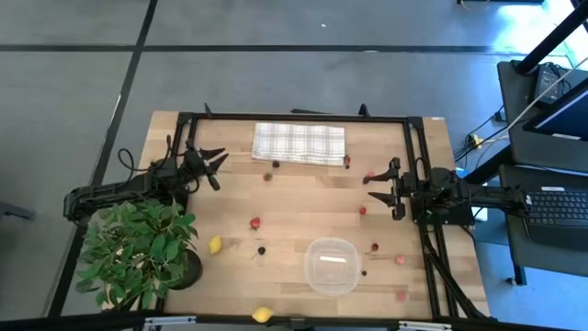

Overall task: Pick and placing Produce into tupperware
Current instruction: Put the red raspberry into the transparent bin

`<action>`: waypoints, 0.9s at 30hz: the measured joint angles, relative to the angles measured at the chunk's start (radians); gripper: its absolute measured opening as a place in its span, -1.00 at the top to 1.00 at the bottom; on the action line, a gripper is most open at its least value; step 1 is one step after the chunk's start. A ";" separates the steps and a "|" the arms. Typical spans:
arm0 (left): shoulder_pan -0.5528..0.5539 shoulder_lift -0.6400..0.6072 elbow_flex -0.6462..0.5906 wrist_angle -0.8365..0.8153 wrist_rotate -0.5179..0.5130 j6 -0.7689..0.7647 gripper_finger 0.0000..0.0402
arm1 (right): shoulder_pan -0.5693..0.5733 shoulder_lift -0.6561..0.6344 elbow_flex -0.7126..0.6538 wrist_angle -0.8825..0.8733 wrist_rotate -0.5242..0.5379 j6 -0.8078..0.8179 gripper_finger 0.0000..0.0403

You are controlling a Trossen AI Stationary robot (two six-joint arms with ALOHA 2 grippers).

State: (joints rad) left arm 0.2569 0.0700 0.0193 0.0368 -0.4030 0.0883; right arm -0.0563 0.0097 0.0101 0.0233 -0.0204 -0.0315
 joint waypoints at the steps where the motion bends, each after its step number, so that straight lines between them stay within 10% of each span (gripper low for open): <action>1: 0.000 0.000 0.000 0.000 0.000 0.000 0.57 | 0.000 0.000 0.000 0.000 0.000 0.000 -0.09; 27: 0.000 0.000 0.000 0.016 0.000 0.001 0.57 | 0.000 0.000 -0.002 0.001 0.000 0.000 -0.09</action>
State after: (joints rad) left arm 0.2569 0.0704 0.0191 0.0529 -0.4030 0.0889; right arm -0.0559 0.0097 0.0086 0.0238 -0.0204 -0.0310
